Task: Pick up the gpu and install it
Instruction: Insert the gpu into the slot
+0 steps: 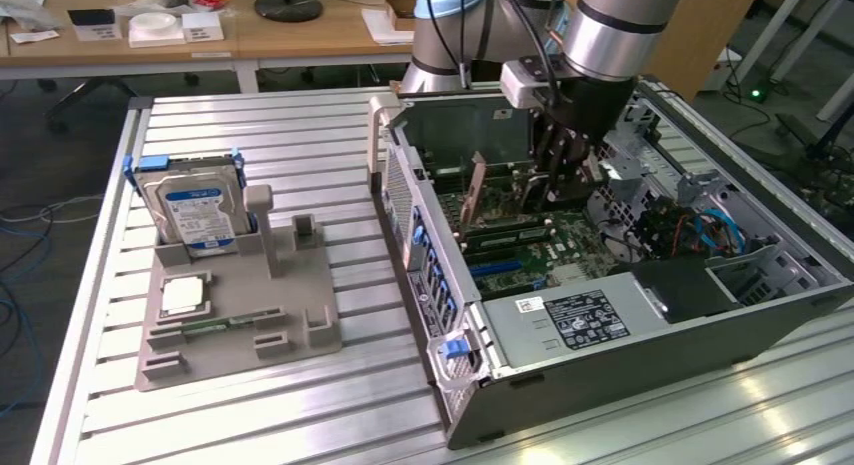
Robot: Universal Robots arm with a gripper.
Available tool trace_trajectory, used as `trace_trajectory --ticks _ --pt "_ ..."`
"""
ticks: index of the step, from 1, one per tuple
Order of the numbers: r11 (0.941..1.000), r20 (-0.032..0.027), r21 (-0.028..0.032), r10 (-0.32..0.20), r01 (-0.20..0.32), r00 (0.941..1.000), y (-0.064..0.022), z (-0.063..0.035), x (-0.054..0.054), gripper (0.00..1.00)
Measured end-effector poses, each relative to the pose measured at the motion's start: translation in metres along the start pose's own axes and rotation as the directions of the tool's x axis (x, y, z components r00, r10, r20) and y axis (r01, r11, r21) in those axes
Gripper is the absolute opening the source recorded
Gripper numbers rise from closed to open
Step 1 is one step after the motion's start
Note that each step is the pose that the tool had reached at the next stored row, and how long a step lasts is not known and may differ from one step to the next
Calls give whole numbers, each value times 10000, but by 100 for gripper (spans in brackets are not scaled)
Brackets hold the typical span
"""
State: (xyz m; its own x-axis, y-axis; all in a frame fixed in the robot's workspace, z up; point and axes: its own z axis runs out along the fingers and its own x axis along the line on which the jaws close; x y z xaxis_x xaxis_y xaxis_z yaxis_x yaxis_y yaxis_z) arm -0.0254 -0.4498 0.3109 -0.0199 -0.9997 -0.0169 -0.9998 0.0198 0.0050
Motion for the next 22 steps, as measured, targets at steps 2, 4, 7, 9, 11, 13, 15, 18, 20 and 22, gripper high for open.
trace_trajectory --ticks 2,4,7,9,11,13,15,18,20,22 --pt "10000 1 1 0 0 10000 0 36 1 28" --pt "10000 4 69 2 -2 10000 2 61 1 28" --pt "9997 6 228 -3 3 10000 4 80 2 28" --pt "9997 17 234 -5 5 10000 4 91 1 28" --pt "9997 17 234 1 -1 10000 4 117 3 28" --pt "9997 16 233 37 -37 10000 5 138 17 28" --pt "9997 17 235 66 -66 10000 7 161 29 28" --pt "9997 17 235 87 -87 10000 49 195 36 28" --pt "9996 17 236 142 -142 9999 74 225 37 28" --pt "9993 18 238 278 -278 9996 78 253 38 28"
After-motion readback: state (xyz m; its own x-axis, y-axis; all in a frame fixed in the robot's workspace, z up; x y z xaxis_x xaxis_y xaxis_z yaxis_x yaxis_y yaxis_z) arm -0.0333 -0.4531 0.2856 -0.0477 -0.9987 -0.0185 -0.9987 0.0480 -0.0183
